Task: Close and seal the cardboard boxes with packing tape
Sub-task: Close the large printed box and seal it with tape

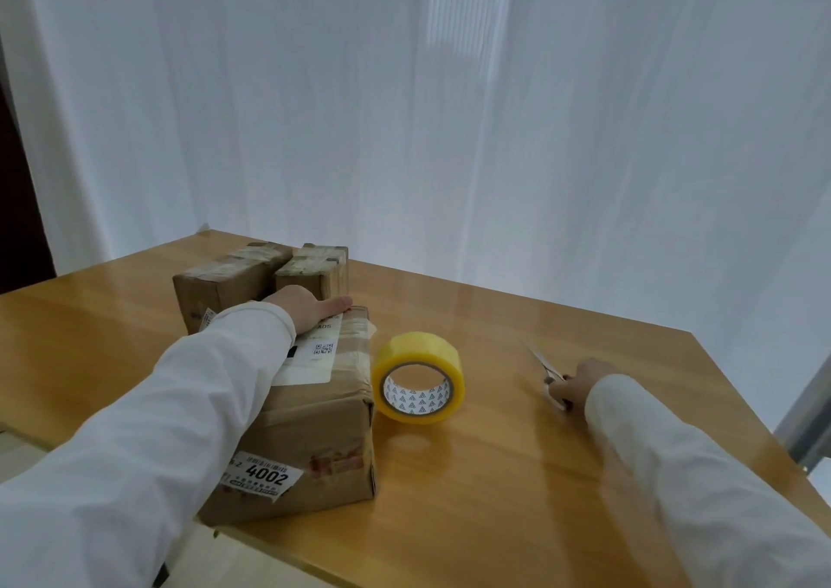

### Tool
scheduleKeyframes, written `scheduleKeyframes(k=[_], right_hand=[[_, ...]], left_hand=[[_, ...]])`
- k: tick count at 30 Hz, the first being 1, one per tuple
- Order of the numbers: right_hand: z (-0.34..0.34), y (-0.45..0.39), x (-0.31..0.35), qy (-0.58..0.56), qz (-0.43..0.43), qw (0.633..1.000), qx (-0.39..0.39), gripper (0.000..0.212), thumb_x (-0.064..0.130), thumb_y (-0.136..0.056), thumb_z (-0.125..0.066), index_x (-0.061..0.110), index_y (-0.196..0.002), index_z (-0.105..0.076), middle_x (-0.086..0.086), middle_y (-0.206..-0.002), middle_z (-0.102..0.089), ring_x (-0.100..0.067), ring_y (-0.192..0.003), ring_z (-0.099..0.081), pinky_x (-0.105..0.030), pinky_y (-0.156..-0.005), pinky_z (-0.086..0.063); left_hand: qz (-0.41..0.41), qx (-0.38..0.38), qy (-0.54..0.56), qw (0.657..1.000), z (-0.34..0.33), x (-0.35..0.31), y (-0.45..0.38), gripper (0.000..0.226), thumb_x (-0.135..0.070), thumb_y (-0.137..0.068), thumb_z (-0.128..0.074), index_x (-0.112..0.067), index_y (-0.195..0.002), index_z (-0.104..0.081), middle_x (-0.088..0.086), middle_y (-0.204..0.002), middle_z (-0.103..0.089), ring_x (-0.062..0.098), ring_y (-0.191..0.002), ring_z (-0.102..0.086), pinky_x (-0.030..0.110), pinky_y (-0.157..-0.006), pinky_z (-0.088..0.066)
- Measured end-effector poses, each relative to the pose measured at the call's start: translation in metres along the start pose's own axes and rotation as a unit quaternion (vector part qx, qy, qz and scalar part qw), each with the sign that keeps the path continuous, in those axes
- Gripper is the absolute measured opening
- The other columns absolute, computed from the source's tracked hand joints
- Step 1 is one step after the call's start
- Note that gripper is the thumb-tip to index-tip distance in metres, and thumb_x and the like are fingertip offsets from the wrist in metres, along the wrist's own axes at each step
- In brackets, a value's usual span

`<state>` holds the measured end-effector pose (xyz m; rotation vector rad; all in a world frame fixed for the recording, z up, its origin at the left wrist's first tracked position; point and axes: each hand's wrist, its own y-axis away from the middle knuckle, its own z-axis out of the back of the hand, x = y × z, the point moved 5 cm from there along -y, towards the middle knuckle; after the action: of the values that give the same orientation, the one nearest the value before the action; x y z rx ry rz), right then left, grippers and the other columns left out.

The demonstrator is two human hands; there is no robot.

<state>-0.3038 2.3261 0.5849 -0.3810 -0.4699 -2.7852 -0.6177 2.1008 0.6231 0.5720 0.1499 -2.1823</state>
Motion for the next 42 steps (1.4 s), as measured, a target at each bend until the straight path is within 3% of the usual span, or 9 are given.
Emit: scheduleKeyframes(k=[3, 6, 10, 16, 24, 29, 32, 37, 42], right_hand=[[-0.002, 0.002, 0.021, -0.187, 0.068, 0.979, 0.042, 0.029, 0.033, -0.088, -0.06, 0.005, -0.092, -0.06, -0.007, -0.072, -0.059, -0.015, -0.056, -0.055, -0.023, -0.048, -0.047], [0.01, 0.019, 0.057, -0.26, 0.148, 0.952, 0.063, 0.042, 0.052, -0.087, -0.058, 0.013, -0.102, -0.061, -0.003, -0.093, -0.063, -0.014, -0.078, -0.062, -0.024, -0.061, -0.057], [0.001, 0.041, 0.081, -0.309, 0.147, 0.925, 0.163, 0.045, 0.06, -0.086, -0.053, 0.017, -0.097, -0.056, -0.001, -0.092, -0.054, -0.016, -0.08, -0.055, -0.035, -0.075, -0.057], [-0.028, 0.045, 0.062, -0.357, 0.173, 0.862, 0.317, 0.052, 0.065, -0.088, -0.044, 0.016, -0.1, -0.053, 0.0, -0.08, -0.057, -0.013, -0.06, -0.055, -0.031, -0.065, -0.054], [-0.032, 0.043, 0.026, -0.355, 0.225, 0.791, 0.445, 0.103, 0.087, -0.027, -0.07, 0.014, -0.099, -0.055, -0.001, -0.082, -0.061, -0.015, -0.066, -0.059, -0.036, -0.067, -0.056], [-0.037, 0.058, 0.027, -0.334, 0.25, 0.746, 0.519, 0.101, 0.085, -0.031, -0.072, 0.012, -0.099, -0.054, -0.002, -0.085, -0.064, -0.017, -0.071, -0.062, -0.039, -0.069, -0.057], [-0.047, 0.072, 0.031, -0.292, 0.248, 0.743, 0.549, 0.103, 0.085, -0.029, -0.071, 0.012, -0.099, -0.054, -0.003, -0.087, -0.066, -0.019, -0.075, -0.063, -0.041, -0.072, -0.058], [-0.062, 0.085, 0.051, -0.251, 0.26, 0.744, 0.562, 0.106, 0.088, -0.029, -0.068, 0.012, -0.102, -0.053, -0.003, -0.092, -0.067, -0.018, -0.079, -0.066, -0.045, -0.081, -0.053], [-0.053, 0.077, 0.053, -0.238, 0.243, 0.782, 0.522, 0.107, 0.088, -0.026, -0.068, 0.014, -0.101, -0.054, -0.004, -0.092, -0.064, -0.017, -0.078, -0.065, -0.047, -0.081, -0.052]], left_hand=[[-0.037, -0.034, -0.008, 0.999, 0.006, -0.002, 0.004, 0.048, -0.068, -0.083, -0.047, -0.021, -0.077, -0.055, 0.0, -0.081, -0.058, 0.018, -0.081, -0.054, 0.031, -0.077, -0.043], [-0.181, -0.085, -0.045, 0.979, 0.019, -0.029, 0.014, 0.033, -0.06, -0.079, -0.061, -0.036, -0.102, -0.062, -0.009, -0.114, -0.058, 0.016, -0.11, -0.05, 0.041, -0.099, -0.041], [-0.222, 0.118, -0.066, 0.966, -0.007, -0.076, 0.035, 0.05, -0.052, -0.071, -0.074, -0.036, -0.116, -0.061, -0.008, -0.133, -0.05, 0.019, -0.125, -0.043, 0.043, -0.107, -0.034], [-0.253, 0.147, -0.08, 0.953, -0.039, -0.116, 0.037, 0.046, -0.039, -0.078, -0.073, -0.02, -0.118, -0.06, -0.002, -0.117, -0.059, 0.018, -0.11, -0.053, 0.028, -0.092, -0.042], [-0.28, 0.144, 0.021, 0.949, -0.068, -0.149, 0.039, 0.039, -0.042, -0.085, -0.064, -0.022, -0.119, -0.06, -0.005, -0.104, -0.055, 0.018, -0.103, -0.053, 0.029, -0.088, -0.043], [-0.259, 0.008, 0.154, 0.953, -0.047, -0.145, 0.028, 0.023, -0.017, -0.097, -0.047, -0.017, -0.114, -0.063, -0.007, -0.082, -0.067, 0.01, -0.076, -0.058, 0.021, -0.072, -0.045], [-0.192, -0.109, 0.272, 0.937, -0.029, -0.129, 0.019, 0.026, -0.01, -0.096, -0.04, -0.018, -0.108, -0.061, -0.007, -0.078, -0.066, 0.008, -0.071, -0.057, 0.018, -0.059, -0.041], [-0.158, -0.136, 0.352, 0.913, -0.025, -0.121, 0.018, 0.023, -0.013, -0.096, -0.04, -0.012, -0.107, -0.06, -0.004, -0.077, -0.065, 0.01, -0.068, -0.057, 0.019, -0.063, -0.044], [-0.232, 0.012, 0.152, 0.961, -0.038, -0.125, 0.023, 0.016, -0.026, -0.094, -0.052, -0.019, -0.097, -0.066, -0.003, -0.085, -0.07, 0.014, -0.079, -0.062, 0.032, -0.084, -0.051]])
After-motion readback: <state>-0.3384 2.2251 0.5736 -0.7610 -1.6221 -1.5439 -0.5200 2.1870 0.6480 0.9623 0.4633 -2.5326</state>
